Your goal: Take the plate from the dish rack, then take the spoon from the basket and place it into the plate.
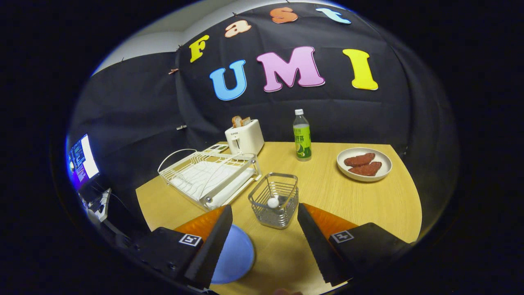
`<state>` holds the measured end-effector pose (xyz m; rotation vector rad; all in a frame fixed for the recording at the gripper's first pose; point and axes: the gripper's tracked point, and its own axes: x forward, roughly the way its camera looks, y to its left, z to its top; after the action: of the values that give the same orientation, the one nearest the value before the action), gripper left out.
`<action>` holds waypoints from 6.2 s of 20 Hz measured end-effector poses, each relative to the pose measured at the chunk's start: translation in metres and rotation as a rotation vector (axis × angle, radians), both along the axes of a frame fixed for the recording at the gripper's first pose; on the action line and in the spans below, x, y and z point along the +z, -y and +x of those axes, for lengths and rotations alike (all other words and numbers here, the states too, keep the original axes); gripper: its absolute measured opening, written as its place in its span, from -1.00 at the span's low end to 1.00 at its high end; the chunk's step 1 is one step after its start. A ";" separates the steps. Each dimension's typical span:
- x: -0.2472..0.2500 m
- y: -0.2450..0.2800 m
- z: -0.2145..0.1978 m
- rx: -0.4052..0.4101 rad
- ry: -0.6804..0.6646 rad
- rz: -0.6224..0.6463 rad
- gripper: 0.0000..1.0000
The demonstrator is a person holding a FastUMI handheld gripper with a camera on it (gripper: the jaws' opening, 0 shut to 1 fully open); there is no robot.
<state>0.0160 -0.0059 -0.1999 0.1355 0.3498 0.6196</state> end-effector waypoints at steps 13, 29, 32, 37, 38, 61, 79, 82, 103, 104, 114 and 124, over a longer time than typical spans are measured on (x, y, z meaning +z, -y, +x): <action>-0.036 -0.028 0.051 -0.004 0.071 -0.063 0.55; -0.040 -0.038 0.071 -0.084 0.122 -0.121 -0.42; -0.040 -0.040 0.070 -0.084 0.118 -0.138 -0.55; -0.037 -0.040 0.065 -0.051 0.056 -0.151 -0.59; -0.031 -0.037 0.063 -0.046 0.057 -0.157 -0.60; 0.001 -0.100 -0.088 0.415 -0.043 -0.061 -0.60; -0.074 -0.086 -0.098 0.412 -0.214 -0.189 -0.55; -0.060 -0.080 -0.091 0.357 -0.232 -0.176 0.14; 0.158 0.056 -0.035 -0.519 0.203 -0.085 0.97; 0.161 0.061 -0.041 -0.539 0.217 -0.099 0.97; 0.178 0.033 -0.061 -0.595 0.233 -0.066 0.97; 0.173 0.006 -0.064 -0.537 0.219 -0.065 0.97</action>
<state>-0.0477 -0.0115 -0.0265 0.0926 0.1097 0.0893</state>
